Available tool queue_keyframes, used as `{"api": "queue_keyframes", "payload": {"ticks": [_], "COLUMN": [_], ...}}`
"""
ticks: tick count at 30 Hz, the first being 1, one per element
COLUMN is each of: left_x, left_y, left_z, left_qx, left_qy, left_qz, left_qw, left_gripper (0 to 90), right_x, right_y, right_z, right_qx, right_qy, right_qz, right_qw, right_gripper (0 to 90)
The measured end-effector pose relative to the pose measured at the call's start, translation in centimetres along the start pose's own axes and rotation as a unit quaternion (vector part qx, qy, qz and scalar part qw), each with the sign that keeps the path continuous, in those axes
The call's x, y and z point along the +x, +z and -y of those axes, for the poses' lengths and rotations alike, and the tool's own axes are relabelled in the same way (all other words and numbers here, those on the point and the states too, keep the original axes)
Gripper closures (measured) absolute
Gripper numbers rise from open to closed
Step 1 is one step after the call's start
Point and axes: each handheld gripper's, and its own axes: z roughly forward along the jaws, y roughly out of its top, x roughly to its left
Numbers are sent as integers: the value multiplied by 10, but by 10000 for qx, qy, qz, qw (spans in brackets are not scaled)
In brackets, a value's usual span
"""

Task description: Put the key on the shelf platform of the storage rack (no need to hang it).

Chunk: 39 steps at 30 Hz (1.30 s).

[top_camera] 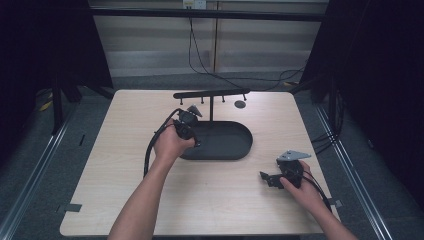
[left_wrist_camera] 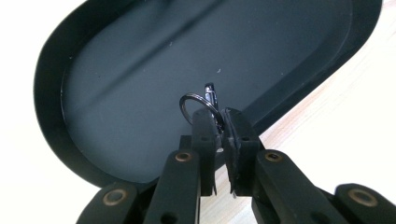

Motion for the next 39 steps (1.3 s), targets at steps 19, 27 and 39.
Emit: {"api": "queue_keyframes", "payload": {"ticks": [19, 27, 39], "left_x": [5, 5, 6], "left_y": [22, 29, 35], "left_z": [-7, -8, -8], "left_qx": [107, 150, 191], "left_qy": [-24, 28, 51], "left_qz": [0, -32, -77], "left_qw": [9999, 9999, 9998], "left_gripper": [835, 835, 834], "right_x": [0, 0, 0], "right_y": [0, 0, 0], "right_z": [0, 0, 0], "right_qx": [-1, 4, 0], "right_qy": [-4, -16, -3], "right_qz": [0, 1, 0], "right_qw": [10000, 10000, 10000], "right_gripper": [138, 138, 138]}}
